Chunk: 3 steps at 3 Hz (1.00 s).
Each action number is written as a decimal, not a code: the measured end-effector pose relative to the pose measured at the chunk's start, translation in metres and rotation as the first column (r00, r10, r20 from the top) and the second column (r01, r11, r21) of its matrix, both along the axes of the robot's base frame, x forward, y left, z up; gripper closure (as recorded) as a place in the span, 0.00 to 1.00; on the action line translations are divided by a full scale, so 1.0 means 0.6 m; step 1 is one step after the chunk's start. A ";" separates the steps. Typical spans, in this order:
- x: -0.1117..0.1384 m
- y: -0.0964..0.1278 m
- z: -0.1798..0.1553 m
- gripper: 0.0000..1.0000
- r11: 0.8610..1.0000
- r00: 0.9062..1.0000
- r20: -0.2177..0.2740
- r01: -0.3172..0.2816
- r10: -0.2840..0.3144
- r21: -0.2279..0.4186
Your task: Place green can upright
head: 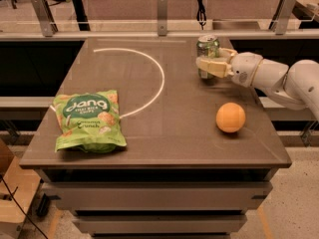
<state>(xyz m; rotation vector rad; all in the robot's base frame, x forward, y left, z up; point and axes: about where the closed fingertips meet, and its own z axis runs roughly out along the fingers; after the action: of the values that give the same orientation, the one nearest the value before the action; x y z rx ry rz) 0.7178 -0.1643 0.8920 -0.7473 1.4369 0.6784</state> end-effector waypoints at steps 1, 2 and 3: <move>0.001 -0.007 -0.014 0.36 0.999 1.000 -0.014 0.020 -0.020 0.034; 0.001 -0.013 -0.023 0.12 0.998 0.999 -0.025 0.035 -0.034 0.055; -0.002 -0.019 -0.028 0.00 0.997 0.999 -0.029 0.045 -0.043 0.068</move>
Offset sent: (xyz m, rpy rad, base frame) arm -0.0004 -0.0202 -0.0218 0.0807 0.0365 -0.0626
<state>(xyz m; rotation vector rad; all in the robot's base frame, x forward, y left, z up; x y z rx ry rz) 0.7168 -0.1755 0.8752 -0.6528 1.4440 0.7033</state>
